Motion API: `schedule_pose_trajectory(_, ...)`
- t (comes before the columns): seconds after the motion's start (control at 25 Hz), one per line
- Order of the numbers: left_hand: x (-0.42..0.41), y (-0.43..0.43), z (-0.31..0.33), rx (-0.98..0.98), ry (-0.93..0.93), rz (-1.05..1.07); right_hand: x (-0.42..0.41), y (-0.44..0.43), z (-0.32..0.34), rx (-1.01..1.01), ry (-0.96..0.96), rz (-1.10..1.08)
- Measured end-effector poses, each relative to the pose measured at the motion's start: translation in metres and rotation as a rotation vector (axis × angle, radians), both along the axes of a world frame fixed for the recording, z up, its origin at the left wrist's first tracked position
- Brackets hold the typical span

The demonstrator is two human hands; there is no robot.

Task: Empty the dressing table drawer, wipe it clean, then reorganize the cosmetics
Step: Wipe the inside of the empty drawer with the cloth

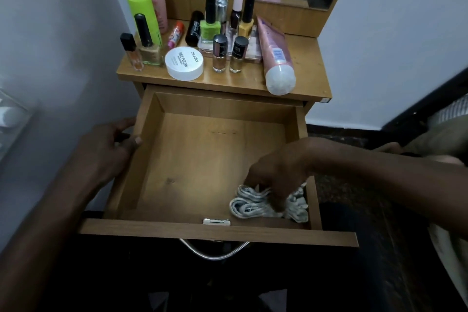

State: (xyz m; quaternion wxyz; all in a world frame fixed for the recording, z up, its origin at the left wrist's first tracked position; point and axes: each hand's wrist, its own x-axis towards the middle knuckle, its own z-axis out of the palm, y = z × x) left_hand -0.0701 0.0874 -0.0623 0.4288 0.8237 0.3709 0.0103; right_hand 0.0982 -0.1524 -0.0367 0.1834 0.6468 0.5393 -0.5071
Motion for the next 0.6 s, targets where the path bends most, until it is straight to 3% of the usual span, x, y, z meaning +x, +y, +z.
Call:
schedule_pose_trajectory(0.08,0.002,0.001,0.002,0.08,0.053,-0.035,-0.013,0.005,-0.004,0.138,-0.117,0.09)
schedule_pose_trajectory(0.2,0.005,-0.005,0.001,0.156,0.104,-0.045,-0.024,0.004,-0.005,0.362,0.021,-0.103)
schedule_pose_trajectory(0.36,0.005,-0.015,-0.006,0.312,0.118,-0.031,-0.008,-0.002,0.01,0.037,-0.144,0.091)
schedule_pose_trajectory(0.4,0.005,-0.015,-0.007,0.308,0.118,-0.029,-0.008,0.001,0.01,0.053,-0.166,0.109)
schedule_pose_trajectory(0.52,0.001,-0.01,-0.004,0.249,0.1,-0.022,-0.02,0.008,0.005,0.352,0.025,-0.068)
schedule_pose_trajectory(0.6,0.001,-0.014,0.001,0.177,0.067,-0.007,-0.02,0.003,0.005,0.344,0.04,-0.021)
